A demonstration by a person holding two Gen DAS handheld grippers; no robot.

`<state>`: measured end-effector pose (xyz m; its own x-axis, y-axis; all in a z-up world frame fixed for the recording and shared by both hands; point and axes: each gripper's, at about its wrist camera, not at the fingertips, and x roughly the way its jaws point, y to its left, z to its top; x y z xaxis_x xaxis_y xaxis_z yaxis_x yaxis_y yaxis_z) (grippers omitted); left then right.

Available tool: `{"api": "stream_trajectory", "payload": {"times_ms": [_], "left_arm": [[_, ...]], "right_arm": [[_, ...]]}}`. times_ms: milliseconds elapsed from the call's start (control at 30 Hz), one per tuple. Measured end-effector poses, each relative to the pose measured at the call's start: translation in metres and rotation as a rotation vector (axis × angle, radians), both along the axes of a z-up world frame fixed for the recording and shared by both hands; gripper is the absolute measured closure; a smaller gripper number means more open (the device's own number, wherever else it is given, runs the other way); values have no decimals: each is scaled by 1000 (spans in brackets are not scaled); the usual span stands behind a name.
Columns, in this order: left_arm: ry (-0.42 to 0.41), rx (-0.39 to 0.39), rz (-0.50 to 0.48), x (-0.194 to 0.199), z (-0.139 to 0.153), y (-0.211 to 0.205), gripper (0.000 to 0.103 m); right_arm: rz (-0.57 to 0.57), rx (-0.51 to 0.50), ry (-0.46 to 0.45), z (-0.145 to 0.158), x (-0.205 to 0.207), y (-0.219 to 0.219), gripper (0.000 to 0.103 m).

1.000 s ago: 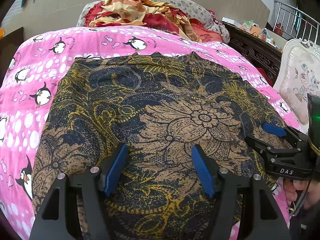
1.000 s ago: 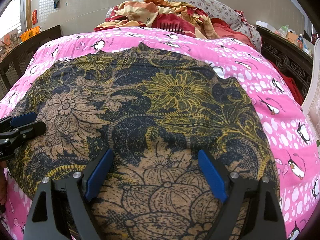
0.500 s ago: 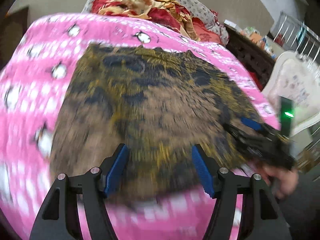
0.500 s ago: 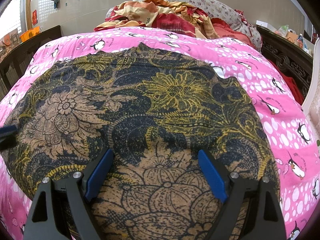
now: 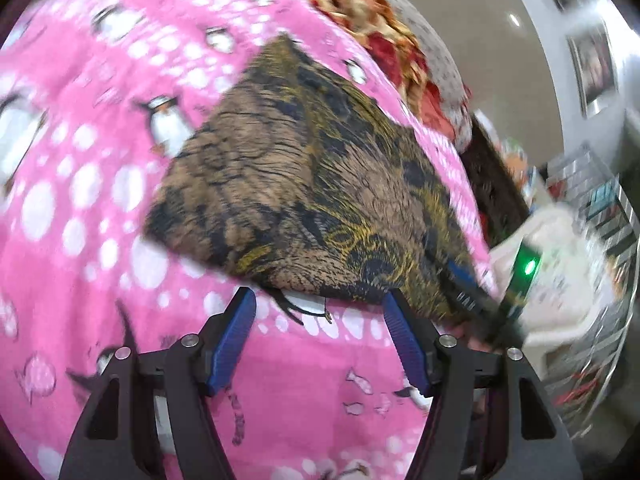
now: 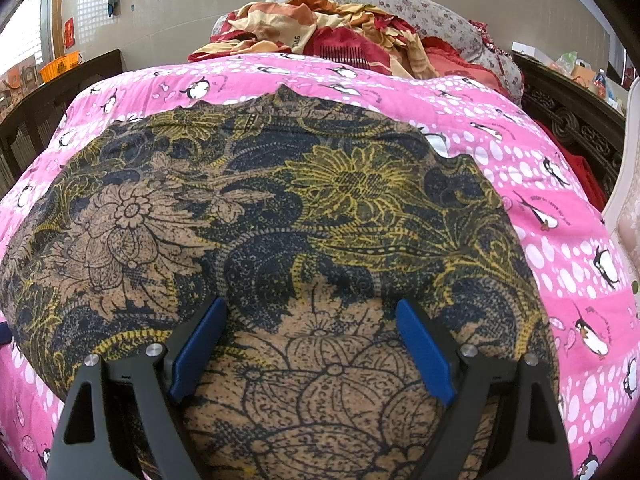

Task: Fold small clothes

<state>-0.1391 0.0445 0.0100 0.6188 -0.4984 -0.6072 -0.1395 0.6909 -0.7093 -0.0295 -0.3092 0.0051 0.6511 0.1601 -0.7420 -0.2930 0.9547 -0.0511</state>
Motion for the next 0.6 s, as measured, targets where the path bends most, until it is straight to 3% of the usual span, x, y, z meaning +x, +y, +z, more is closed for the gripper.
{"api": "stream_trajectory", "payload": {"times_ms": [67,267,433,500,533,600], "left_arm": [[25,-79,43,-3,-5,9,56],[49,-90,138,25,-7,20,56],[55,-202,254,31,-13,34,56],[44,-163,227,27,-12,23,56],[38,-125,157,28,-9,8,56],[22,-165,40,30,-9,-9,56]], "right_arm": [[-1,-3,-1,0,0,0,13],[-2,-5,-1,0,0,0,13],[-2,-4,-1,0,0,0,13],[-3,-6,-1,0,0,1,13],[-3,-6,-1,0,0,1,13],[-3,-6,0,0,0,1,13]]}}
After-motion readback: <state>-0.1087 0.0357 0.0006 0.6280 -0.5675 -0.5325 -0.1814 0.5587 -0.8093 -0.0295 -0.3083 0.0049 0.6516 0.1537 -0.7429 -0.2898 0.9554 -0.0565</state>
